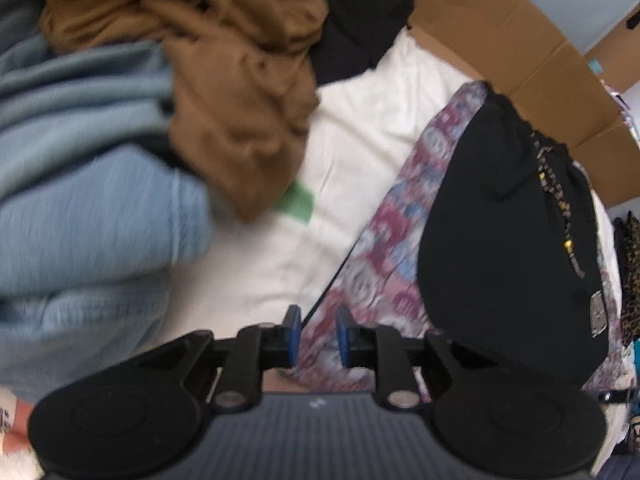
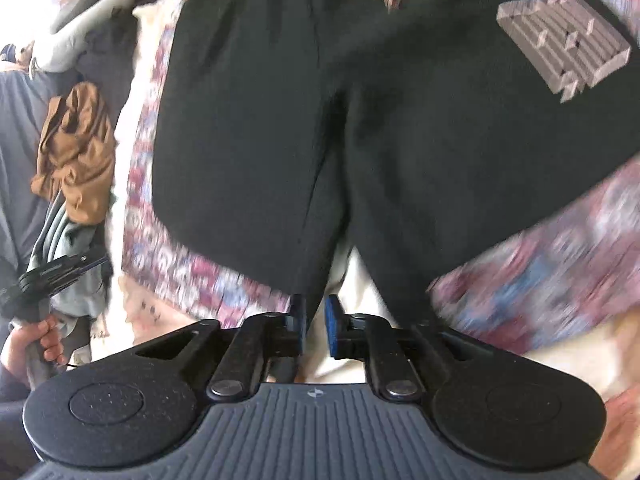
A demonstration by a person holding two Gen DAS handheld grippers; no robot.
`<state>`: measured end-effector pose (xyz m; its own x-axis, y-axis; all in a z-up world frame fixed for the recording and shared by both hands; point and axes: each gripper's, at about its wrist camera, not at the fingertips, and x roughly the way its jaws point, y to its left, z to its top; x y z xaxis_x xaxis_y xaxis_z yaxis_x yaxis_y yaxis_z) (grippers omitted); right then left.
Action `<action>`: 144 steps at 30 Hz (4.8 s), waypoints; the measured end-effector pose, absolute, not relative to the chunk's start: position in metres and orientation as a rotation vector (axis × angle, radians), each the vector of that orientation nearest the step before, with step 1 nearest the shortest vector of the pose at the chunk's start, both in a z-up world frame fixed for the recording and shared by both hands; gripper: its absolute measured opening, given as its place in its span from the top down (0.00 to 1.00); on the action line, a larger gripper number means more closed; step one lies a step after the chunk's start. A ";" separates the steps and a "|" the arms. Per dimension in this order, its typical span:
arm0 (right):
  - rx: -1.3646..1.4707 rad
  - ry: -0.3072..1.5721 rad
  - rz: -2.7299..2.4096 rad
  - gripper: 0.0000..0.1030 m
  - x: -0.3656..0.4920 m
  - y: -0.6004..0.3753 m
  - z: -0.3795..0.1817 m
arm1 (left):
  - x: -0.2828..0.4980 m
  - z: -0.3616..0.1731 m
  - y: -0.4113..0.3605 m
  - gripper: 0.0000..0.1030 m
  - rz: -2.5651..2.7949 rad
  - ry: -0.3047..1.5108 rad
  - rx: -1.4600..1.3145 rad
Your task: Fold clothes
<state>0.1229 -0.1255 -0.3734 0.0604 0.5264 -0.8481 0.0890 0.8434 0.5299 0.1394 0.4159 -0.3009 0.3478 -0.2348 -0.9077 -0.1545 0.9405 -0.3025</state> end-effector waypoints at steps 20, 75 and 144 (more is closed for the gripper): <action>0.092 1.438 0.347 0.57 0.199 -0.220 -0.309 | 0.221 -0.278 0.345 0.70 -0.147 1.080 -0.254; 0.313 1.089 0.043 0.93 0.204 -0.387 -0.411 | 0.320 -0.346 0.262 0.64 -0.128 1.082 -0.177; 0.013 0.961 0.104 0.88 0.383 -0.280 -0.426 | 0.429 -0.364 0.228 0.68 -0.122 0.907 0.010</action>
<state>0.3832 -0.2803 -0.4263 0.5678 0.0941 -0.8178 -0.0827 0.9949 0.0571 0.4290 0.2284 -0.3641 0.6097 -0.1014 -0.7861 0.1098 0.9930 -0.0430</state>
